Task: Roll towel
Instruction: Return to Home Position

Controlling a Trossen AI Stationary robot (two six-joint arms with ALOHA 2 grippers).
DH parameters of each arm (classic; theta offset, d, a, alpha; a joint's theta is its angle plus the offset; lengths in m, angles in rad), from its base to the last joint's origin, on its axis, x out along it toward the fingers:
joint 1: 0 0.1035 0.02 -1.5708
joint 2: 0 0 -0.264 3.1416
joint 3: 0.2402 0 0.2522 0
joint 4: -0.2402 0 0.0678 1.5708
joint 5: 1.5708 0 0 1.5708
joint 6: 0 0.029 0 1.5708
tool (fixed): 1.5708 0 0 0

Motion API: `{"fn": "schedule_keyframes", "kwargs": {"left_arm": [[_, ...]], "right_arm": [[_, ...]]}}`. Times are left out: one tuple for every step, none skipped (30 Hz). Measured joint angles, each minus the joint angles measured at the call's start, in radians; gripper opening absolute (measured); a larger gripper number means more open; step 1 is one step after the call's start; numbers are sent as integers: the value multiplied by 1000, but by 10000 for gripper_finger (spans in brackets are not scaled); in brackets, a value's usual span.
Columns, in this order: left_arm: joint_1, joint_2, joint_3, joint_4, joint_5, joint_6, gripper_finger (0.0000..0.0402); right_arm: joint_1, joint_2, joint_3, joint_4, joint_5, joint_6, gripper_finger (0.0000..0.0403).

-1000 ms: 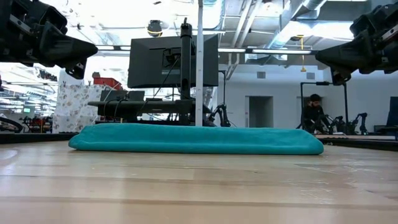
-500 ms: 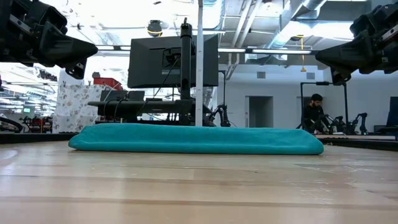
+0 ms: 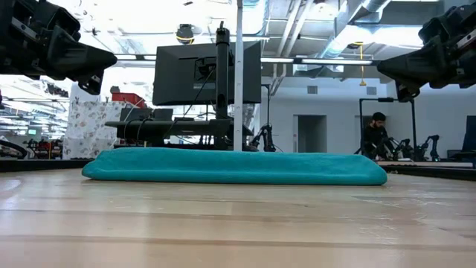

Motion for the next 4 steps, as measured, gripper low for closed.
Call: {"fn": "schedule_keyframes", "kwargs": {"left_arm": [[0,0,0,0,0,0,22],[0,0,0,0,0,0,22],[0,0,0,0,0,0,22],[0,0,0,0,0,0,22]], "right_arm": [[0,0,0,0,0,0,27],[0,0,0,0,0,0,27],[0,0,0,0,0,0,27],[0,0,0,0,0,0,27]]}}
